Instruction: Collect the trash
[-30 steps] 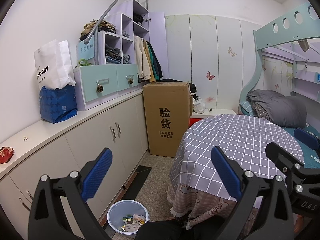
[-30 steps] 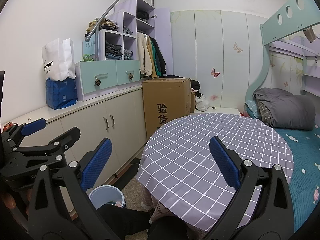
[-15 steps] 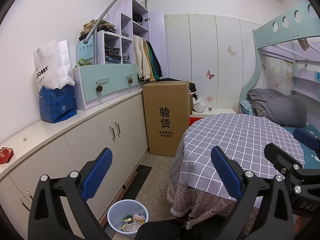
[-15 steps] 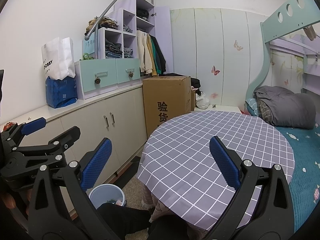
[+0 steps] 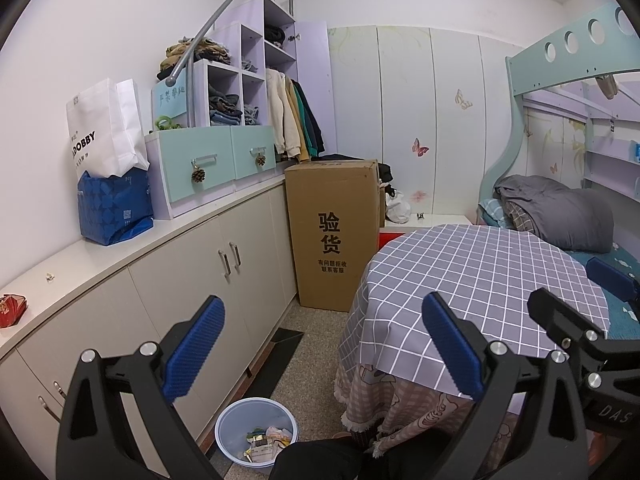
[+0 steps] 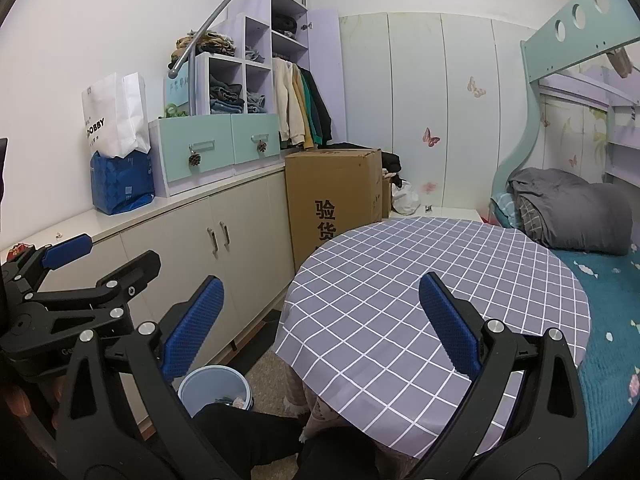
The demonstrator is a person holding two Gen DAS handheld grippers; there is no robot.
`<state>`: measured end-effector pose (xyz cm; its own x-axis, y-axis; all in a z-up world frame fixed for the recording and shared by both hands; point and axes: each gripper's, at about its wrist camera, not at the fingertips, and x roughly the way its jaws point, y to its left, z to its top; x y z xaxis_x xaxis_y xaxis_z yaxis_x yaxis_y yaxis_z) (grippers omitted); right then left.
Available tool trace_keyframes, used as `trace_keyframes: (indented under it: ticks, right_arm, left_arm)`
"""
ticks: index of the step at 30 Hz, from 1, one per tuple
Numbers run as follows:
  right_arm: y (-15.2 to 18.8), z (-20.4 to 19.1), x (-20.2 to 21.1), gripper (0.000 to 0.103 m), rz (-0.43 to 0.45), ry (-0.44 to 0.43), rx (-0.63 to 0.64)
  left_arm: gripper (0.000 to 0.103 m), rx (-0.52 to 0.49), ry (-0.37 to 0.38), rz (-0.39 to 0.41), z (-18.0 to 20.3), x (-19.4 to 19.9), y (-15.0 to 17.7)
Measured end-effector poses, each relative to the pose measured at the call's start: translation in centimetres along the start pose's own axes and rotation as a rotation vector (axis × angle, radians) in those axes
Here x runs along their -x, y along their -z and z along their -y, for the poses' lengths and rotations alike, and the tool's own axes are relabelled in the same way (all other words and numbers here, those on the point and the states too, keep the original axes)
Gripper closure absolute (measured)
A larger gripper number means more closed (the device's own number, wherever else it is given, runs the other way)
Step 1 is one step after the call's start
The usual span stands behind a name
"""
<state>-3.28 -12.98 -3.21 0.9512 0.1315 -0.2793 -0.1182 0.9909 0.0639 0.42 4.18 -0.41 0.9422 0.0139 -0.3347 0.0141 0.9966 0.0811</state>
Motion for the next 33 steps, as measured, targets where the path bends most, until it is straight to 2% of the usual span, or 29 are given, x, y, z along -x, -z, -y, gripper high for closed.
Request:
trace_keyframes:
  ticks: [18,33]
  right_arm:
    - [-0.2,0.3,-0.5,0.007,-0.021,0.001,-0.012]
    - [0.2,2.3,-3.4,0.007,-0.072,-0.014,-0.066]
  left_arm:
    - [0.006,-0.005,0.004,-0.008,-0.5,-0.4,0.4]
    - [0.006,-0.033,0.008,-0.045,-0.3,-2.2,0.7]
